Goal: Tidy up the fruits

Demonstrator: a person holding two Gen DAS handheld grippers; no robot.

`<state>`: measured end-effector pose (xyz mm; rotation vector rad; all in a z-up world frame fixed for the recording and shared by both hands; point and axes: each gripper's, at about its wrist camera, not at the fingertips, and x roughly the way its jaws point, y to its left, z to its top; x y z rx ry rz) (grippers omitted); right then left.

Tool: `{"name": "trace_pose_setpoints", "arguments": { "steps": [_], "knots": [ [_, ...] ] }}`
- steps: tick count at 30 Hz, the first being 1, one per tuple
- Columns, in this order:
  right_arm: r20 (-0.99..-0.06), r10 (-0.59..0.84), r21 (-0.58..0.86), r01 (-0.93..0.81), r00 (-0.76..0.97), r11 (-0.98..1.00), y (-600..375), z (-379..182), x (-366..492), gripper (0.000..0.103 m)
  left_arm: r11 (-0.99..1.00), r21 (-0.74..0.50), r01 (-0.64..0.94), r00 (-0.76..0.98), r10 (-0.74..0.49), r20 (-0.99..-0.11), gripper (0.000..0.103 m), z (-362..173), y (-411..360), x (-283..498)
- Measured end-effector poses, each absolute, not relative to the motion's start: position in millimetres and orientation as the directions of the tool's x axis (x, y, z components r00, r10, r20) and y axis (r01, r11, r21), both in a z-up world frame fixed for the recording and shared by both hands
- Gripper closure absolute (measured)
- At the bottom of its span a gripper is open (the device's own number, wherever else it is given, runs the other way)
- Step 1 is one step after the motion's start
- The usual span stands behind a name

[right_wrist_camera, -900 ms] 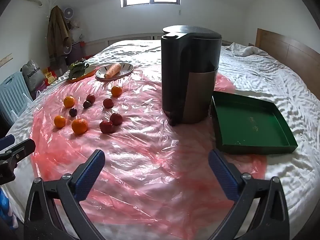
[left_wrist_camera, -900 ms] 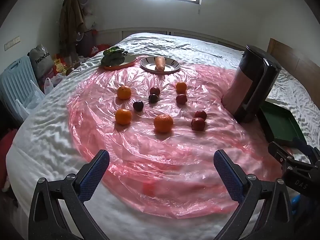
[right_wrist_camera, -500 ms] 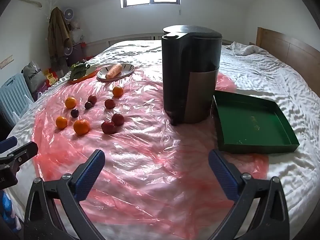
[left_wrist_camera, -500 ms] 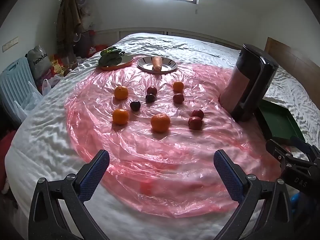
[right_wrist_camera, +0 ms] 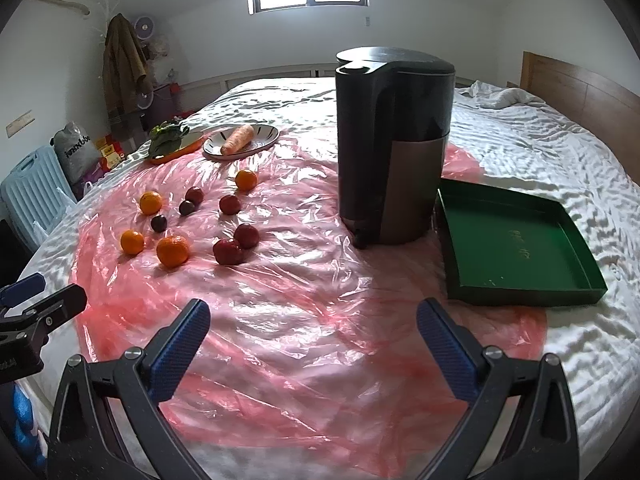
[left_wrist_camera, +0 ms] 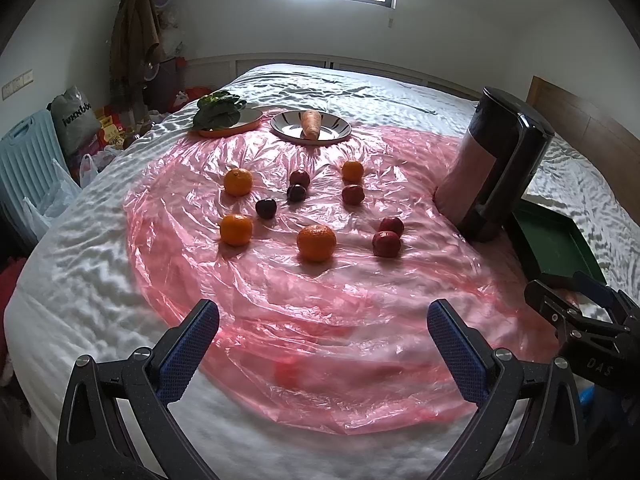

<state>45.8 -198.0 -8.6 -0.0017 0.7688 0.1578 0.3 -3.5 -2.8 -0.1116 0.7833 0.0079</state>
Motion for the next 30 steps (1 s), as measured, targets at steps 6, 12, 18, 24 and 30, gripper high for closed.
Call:
{"name": "trace_pose_setpoints", "arguments": {
  "steps": [6,12,18,24,30],
  "knots": [
    [-0.695,0.146,0.058,-0.148,0.703,0.987,-196.3,-9.4,46.2,0.000,0.995,-0.083,-0.047,0.704,-0.026,-0.710,0.001,-5.3,-3.1,0.1],
    [-0.698,0.147,0.053,-0.155,0.701,0.987,-193.3,-11.2,46.9,0.000,0.996,-0.082,-0.047,0.702,-0.025,-0.712,0.001,-6.0,-2.7,0.7],
    [-0.700,0.151,0.053,-0.160,0.698,0.986,-191.6,-12.9,48.8,0.000,0.995,-0.084,-0.049,0.697,-0.026,-0.717,0.001,-9.8,1.1,2.6],
    [-0.697,0.165,0.065,-0.168,0.698,0.984,-188.7,-14.9,51.0,0.000,0.994,-0.089,-0.057,0.688,-0.026,-0.725,0.001,-14.5,8.3,5.1],
    [-0.694,0.179,0.076,-0.175,0.697,0.982,-187.2,-19.1,53.4,0.000,0.994,-0.086,-0.068,0.686,-0.016,-0.727,0.001,-17.7,15.2,8.3]
  ]
}}
